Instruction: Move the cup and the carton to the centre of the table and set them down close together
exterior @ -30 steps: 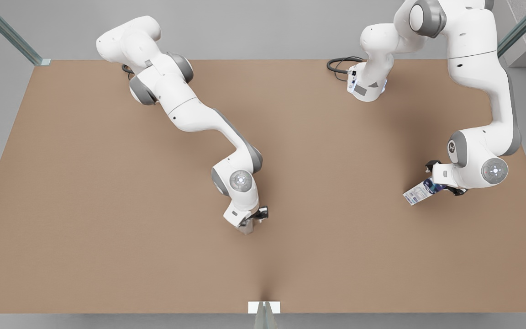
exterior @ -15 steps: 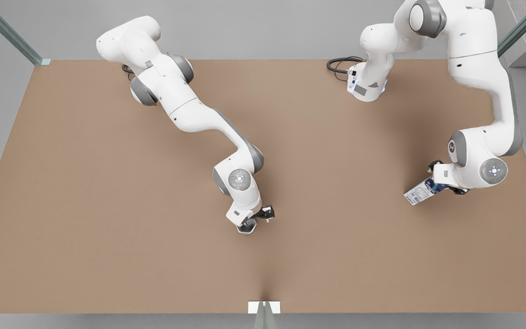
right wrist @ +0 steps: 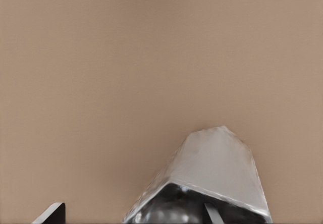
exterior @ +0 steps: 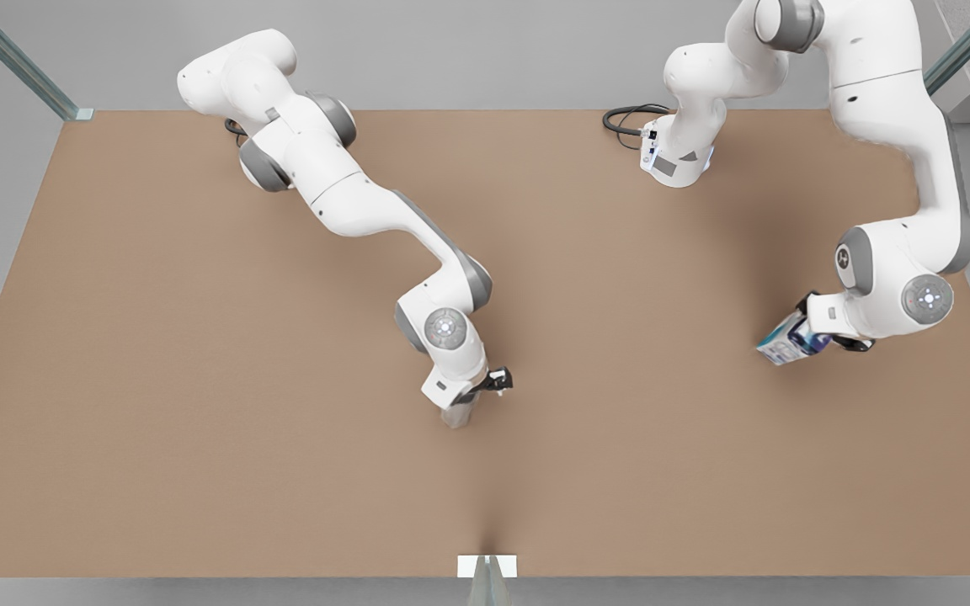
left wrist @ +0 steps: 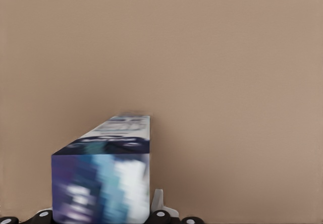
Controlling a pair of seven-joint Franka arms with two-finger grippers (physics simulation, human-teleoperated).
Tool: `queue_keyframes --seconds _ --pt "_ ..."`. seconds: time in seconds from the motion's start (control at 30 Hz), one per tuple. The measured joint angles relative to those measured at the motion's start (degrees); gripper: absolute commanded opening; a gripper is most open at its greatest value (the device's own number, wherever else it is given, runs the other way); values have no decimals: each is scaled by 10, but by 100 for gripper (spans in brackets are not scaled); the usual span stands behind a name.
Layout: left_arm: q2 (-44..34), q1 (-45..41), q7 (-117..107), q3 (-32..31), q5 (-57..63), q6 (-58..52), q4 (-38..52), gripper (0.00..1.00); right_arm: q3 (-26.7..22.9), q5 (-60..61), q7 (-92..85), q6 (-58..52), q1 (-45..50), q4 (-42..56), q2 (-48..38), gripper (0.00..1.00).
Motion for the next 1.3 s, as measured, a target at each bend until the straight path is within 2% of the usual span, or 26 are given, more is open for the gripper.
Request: queue_keyframes --seconds 0.8,0.83,0.9,0.93,0.97,1.0,1.03,1.07,1.1,1.13,1.17,1.2,1.3 --pt "-16 -7 -36 3 -1 -5 0 62 -1 -1 5 2 -2 11 -13 100" --pt "-24 -10 -118 3 -3 -5 0 62 -1 0 3 -10 -6 9 -48 100" --pt "-32 -49 -360 2 -22 -9 1 62 5 23 0 -162 -50 2 -173 100" --pt "-39 -59 -522 0 -41 -10 2 62 4 71 0 -253 -120 -54 -274 100" --pt "-44 -66 -637 -2 -67 -16 2 62 4 83 -1 -280 -196 -133 -384 100" --pt "-44 -113 -807 -4 -96 -11 9 62 11 83 -4 -293 -284 -235 -498 100" --pt "-40 -197 -991 -16 -116 -2 20 62 11 66 -3 -356 -340 -244 -515 100" --pt "-32 -228 -1127 -44 -129 0 37 62 11 31 -22 -379 -356 -243 -514 100" --pt "-17 -225 -1244 -73 -139 11 52 62 12 -24 -183 -382 -341 -267 -517 100" --pt "-2 -251 -1375 -95 -145 46 63 62 13 -31 -237 -380 -348 -298 -547 100" --pt "9 -261 -1452 -128 -146 53 68 62 14 -32 -259 -389 -371 -312 -574 100" --pt "32 -275 -1530 -135 -143 57 96 62 18 -32 -263 -391 -387 -312 -582 100" --pt "94 -301 -1719 -175 -118 58 162 62 17 -30 -264 -395 -373 -279 -574 100"
